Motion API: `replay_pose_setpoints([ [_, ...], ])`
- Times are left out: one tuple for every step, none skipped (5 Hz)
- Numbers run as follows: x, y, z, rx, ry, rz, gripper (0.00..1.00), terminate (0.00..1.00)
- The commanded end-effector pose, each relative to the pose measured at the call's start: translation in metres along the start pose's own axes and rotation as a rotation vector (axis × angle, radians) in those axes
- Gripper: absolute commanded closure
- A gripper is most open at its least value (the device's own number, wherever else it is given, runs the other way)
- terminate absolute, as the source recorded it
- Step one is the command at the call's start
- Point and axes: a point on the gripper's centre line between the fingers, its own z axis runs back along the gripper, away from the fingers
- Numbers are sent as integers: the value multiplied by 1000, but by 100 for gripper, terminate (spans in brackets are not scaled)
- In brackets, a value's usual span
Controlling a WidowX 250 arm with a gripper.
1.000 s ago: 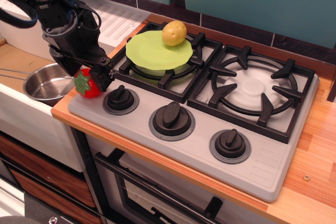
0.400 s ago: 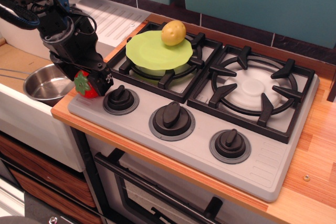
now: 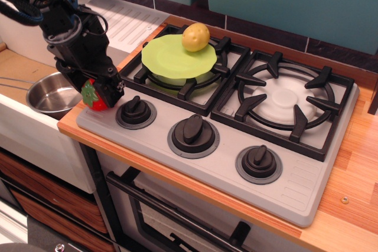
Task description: Put potato on plate and strawberry in pot or pan in sink
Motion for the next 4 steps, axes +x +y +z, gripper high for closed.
replay_pose_setpoints([
  [13, 5, 37, 41, -13, -7, 100, 0],
  [18, 13, 56, 60, 17, -34, 100, 0],
  [22, 32, 58, 71, 8, -86, 100, 0],
  [29, 56, 55, 80, -3, -141, 100, 0],
])
